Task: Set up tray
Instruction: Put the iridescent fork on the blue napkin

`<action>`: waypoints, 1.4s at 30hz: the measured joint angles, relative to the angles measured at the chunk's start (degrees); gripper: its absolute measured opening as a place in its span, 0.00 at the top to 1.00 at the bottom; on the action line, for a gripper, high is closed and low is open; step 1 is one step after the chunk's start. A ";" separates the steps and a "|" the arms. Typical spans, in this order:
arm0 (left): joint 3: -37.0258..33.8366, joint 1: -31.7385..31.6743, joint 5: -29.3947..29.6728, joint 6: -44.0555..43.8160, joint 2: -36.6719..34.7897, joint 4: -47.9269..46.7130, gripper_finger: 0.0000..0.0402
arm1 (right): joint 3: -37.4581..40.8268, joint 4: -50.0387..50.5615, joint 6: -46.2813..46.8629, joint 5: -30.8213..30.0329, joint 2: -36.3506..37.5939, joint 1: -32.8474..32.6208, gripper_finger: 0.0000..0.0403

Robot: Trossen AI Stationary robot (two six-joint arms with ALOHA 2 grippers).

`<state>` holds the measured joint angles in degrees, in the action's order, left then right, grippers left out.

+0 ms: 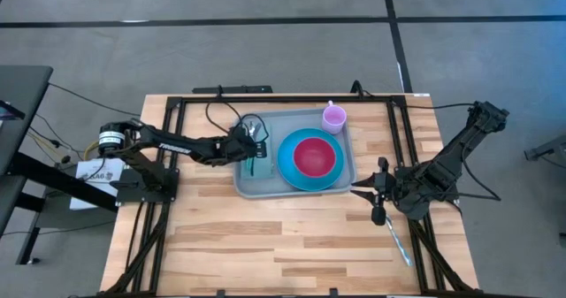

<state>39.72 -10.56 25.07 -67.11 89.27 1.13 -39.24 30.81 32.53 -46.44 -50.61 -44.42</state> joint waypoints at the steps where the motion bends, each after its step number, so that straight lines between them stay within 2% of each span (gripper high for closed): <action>1: -0.04 0.08 0.32 0.02 0.00 0.09 1.00 | 0.00 0.00 0.00 0.00 0.00 0.00 0.80; 9: -0.09 0.41 2.13 -1.33 0.00 0.49 1.00 | 0.00 0.00 0.00 -0.11 0.00 0.00 0.80; 16: -0.11 0.43 2.03 0.11 1.32 4.58 1.00 | 0.00 -0.02 0.00 -0.11 0.00 0.00 0.80; 22: -0.09 -0.07 0.64 0.95 8.15 12.93 1.00 | 0.00 -0.38 -0.04 -0.11 0.00 0.00 0.80; 26: 0.14 -0.98 1.57 2.24 10.28 16.91 1.00 | 0.00 -0.39 -0.04 -0.11 0.00 0.00 0.80; 36: 0.08 -1.40 1.25 6.45 10.47 16.58 1.00 | 0.00 -0.24 -0.07 -0.11 0.00 0.00 0.80; 42: 0.02 -1.45 2.93 5.46 10.51 16.38 1.00 | 0.00 -0.24 -0.07 -0.11 0.00 0.00 0.80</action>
<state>39.75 -12.01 28.00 -61.66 99.79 17.51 -39.24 30.57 32.47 -46.54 -50.61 -44.42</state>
